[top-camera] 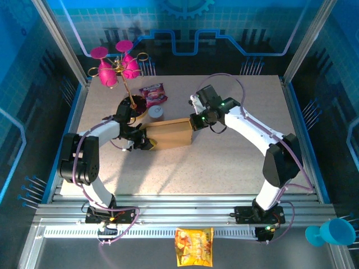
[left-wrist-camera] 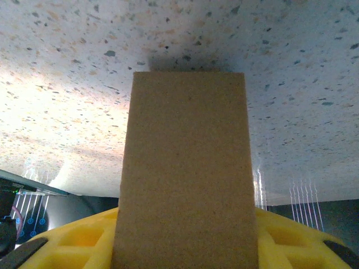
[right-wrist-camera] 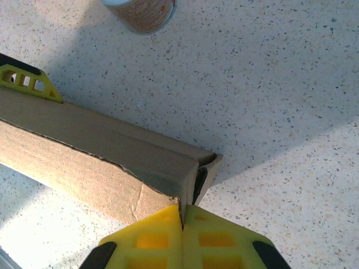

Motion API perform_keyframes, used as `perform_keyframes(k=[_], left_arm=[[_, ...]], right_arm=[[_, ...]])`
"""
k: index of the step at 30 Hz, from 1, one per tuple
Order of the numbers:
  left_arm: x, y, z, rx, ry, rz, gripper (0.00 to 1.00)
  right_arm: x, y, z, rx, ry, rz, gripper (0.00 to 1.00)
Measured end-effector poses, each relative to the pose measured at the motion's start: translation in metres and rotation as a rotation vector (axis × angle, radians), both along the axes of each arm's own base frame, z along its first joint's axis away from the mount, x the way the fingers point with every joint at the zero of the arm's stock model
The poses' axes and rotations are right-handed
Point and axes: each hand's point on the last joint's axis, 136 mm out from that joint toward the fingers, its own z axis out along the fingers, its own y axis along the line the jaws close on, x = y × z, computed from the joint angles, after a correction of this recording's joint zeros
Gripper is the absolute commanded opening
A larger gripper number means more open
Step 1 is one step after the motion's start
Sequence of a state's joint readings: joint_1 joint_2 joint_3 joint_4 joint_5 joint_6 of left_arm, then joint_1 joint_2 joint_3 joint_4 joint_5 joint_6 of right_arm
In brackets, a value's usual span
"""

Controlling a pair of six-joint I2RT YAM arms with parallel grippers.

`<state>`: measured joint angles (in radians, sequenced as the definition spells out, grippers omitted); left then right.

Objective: Fold the paper box

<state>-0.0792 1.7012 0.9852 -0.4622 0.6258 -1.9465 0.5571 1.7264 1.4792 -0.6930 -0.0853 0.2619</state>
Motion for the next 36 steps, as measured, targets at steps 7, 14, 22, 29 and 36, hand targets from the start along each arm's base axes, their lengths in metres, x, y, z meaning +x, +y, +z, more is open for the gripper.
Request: perform_keyframes(k=[7,14,22,29,36], left_arm=[[0.0006,0.0001,-0.0003,-0.002,0.001,0.003,0.14],[0.0010,-0.0003,-0.0011,-0.006,0.000,0.008,0.14],[0.0012,-0.0004,-0.0012,-0.007,-0.002,0.008,0.14],[0.0014,-0.0004,-0.0012,-0.007,-0.004,0.007,0.19],[0.0042,0.0087,-0.0090,0.035,-0.031,0.012,0.72]], right_arm=[[0.0021,0.0011,0.0002,0.015,-0.002,-0.047,0.00],[0.0000,0.0017,0.0000,0.029,0.005,-0.089,0.00],[-0.0005,0.0021,-0.0021,0.042,-0.005,-0.123,0.00],[-0.0013,0.0016,-0.0060,0.056,-0.018,-0.134,0.00],[-0.0017,0.0001,-0.0080,0.060,-0.058,-0.141,0.00]])
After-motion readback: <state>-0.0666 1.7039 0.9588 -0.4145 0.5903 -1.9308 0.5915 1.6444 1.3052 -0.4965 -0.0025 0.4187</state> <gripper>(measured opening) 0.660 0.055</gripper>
